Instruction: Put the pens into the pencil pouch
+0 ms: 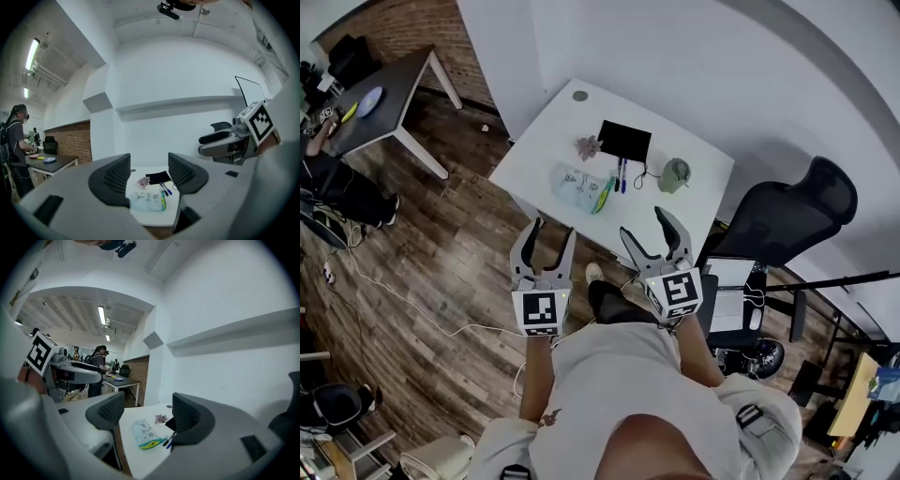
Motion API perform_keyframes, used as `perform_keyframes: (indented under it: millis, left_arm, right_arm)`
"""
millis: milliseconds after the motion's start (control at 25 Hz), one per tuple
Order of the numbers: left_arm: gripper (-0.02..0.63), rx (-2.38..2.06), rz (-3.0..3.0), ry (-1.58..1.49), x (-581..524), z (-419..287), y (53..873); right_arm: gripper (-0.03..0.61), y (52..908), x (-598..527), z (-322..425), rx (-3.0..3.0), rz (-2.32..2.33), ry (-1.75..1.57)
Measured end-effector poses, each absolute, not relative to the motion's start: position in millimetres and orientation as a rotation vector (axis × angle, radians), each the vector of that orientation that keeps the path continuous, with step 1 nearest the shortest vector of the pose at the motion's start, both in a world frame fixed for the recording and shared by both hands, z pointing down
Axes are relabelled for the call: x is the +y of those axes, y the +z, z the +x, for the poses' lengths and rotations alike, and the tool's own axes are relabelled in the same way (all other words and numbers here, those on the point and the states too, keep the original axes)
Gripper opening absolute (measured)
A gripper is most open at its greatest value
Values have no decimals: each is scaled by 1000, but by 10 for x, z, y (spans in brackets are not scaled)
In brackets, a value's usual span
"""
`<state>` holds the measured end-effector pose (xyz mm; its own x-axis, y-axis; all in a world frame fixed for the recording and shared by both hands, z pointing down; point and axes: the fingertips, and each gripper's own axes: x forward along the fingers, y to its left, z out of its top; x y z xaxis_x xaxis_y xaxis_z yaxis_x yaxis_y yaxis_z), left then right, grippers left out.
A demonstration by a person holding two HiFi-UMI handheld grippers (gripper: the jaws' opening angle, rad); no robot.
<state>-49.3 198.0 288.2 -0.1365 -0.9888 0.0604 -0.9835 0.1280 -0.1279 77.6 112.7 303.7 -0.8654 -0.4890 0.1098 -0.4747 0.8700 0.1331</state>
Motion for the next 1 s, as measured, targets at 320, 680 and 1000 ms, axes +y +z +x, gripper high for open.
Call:
perform_keyframes:
  millis: [320, 680, 1000]
  left_arm:
    - [249, 2350, -2037, -249, 1322, -838, 2895]
    - [247, 2346, -2076, -330, 681, -1089, 2940]
    - [244, 2338, -2131, -376, 240, -1284, 3079]
  right_arm:
    - [321, 3062, 439, 360, -2906, 712, -117]
    - [316, 3132, -196, 82, -2908, 733, -26]
    - [298, 3292, -640, -63, -2865, 773, 30]
